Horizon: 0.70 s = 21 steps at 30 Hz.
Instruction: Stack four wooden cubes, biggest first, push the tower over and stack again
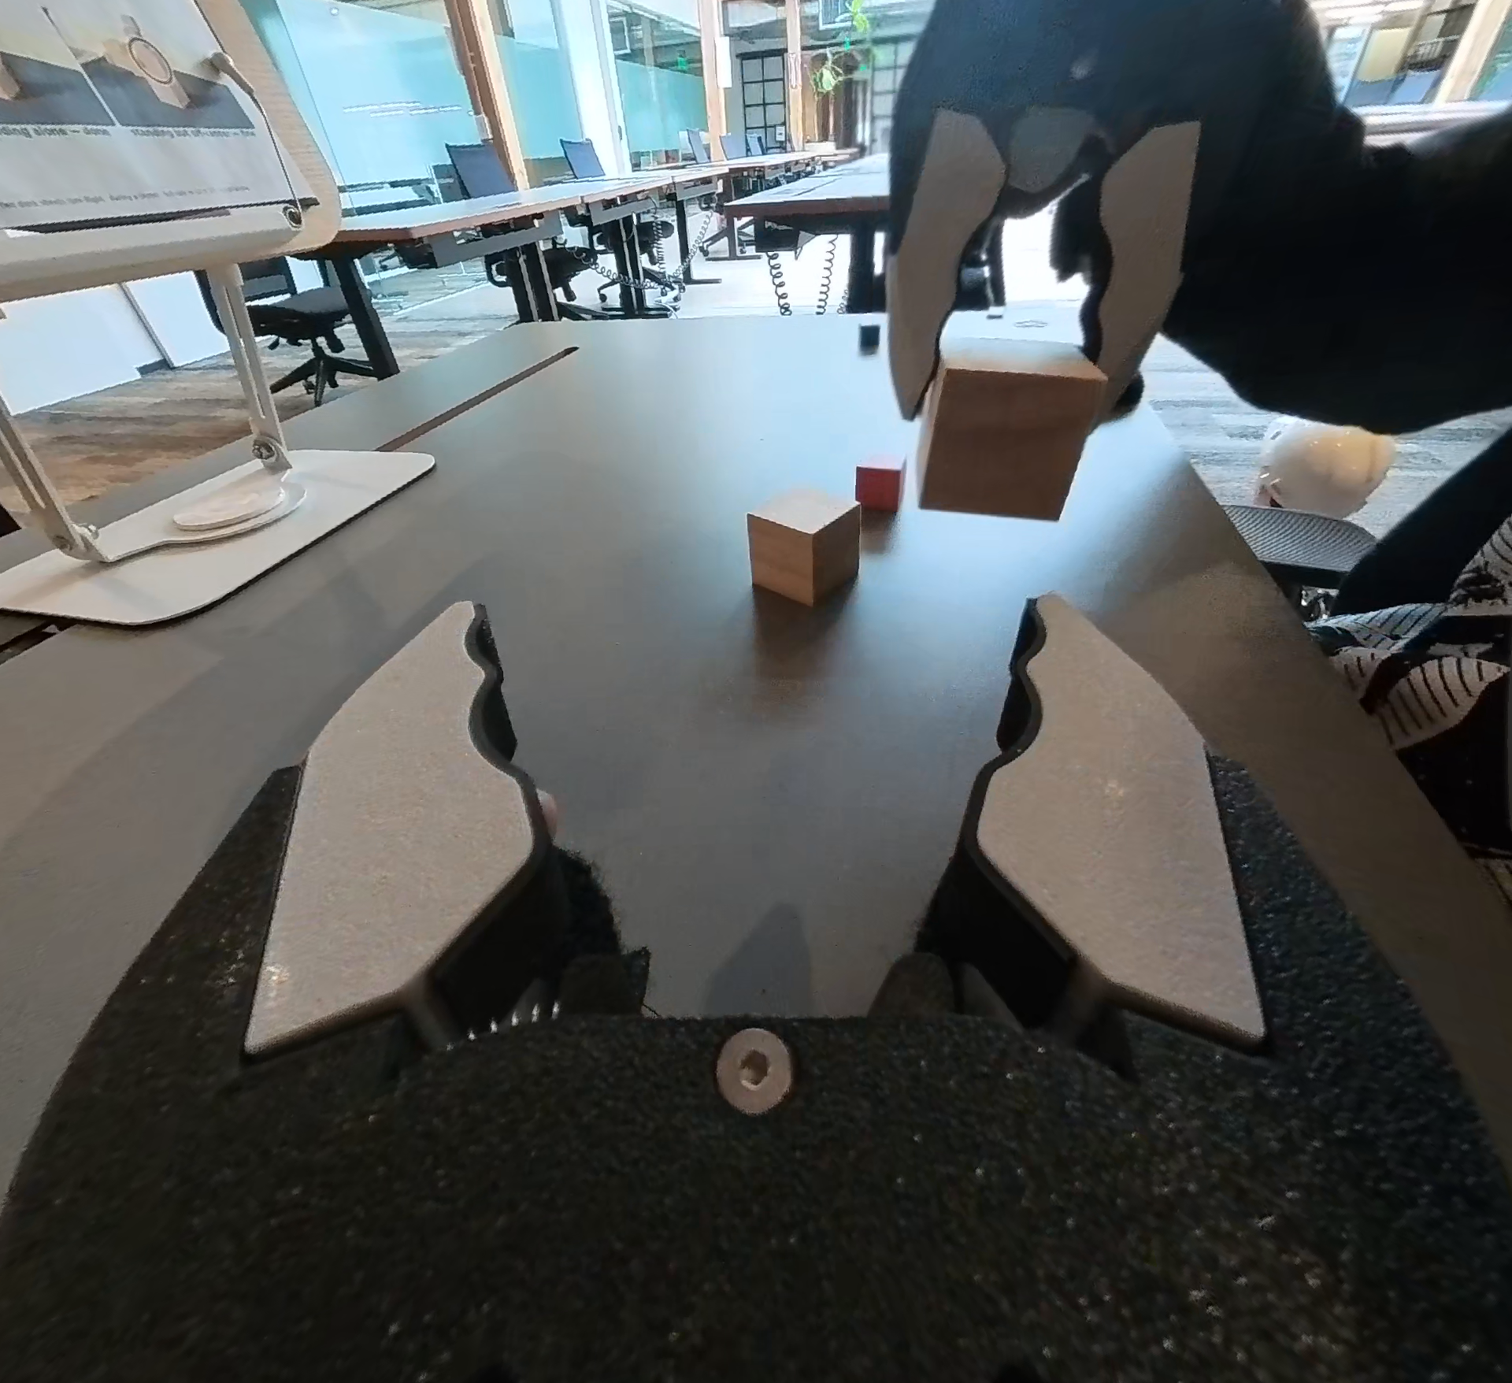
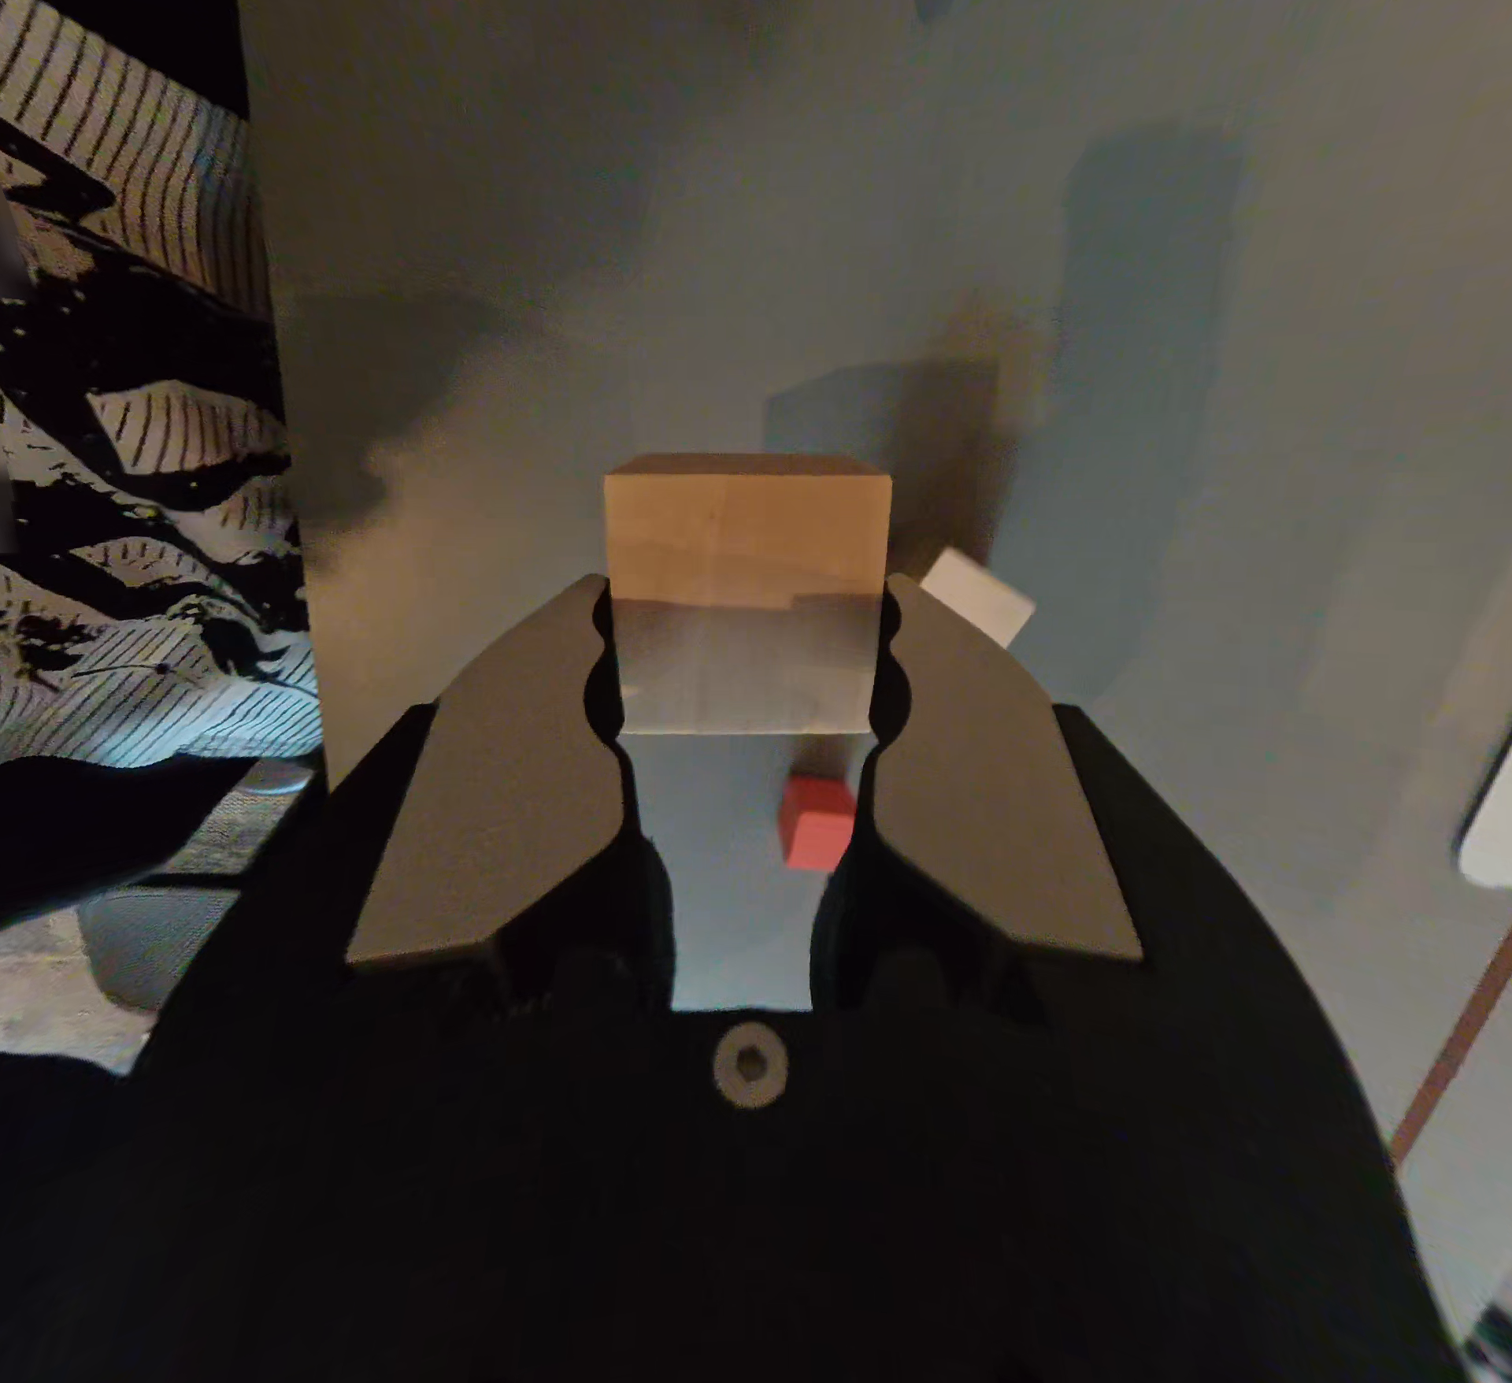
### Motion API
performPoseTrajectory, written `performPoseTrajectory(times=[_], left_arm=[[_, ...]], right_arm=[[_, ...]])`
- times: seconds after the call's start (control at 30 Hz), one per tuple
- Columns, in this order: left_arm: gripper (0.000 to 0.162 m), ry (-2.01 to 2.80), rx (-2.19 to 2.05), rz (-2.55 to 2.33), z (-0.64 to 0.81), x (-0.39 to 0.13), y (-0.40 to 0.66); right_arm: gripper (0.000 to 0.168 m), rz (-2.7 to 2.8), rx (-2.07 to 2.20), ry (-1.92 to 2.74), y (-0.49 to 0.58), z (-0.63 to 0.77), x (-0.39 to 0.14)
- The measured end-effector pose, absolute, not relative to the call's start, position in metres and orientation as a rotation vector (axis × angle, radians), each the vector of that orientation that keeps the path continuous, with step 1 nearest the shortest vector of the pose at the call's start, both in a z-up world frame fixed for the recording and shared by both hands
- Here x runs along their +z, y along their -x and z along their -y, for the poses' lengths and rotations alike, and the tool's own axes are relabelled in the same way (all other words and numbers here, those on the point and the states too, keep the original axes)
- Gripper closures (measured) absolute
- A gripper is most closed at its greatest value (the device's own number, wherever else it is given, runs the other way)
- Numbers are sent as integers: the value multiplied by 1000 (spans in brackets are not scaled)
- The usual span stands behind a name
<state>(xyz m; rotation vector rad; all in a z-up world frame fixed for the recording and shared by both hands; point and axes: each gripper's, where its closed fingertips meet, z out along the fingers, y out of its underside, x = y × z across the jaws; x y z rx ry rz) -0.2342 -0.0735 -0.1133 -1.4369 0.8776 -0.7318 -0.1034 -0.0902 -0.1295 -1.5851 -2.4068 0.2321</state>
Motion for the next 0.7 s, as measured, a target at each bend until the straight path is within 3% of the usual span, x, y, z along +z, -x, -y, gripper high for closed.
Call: performPoseTrajectory(times=[0.7], left_arm=[[45, 1440, -727, -885, 74, -115, 233]], right_arm=[[109, 2376, 258, 1789, 42, 108, -190]])
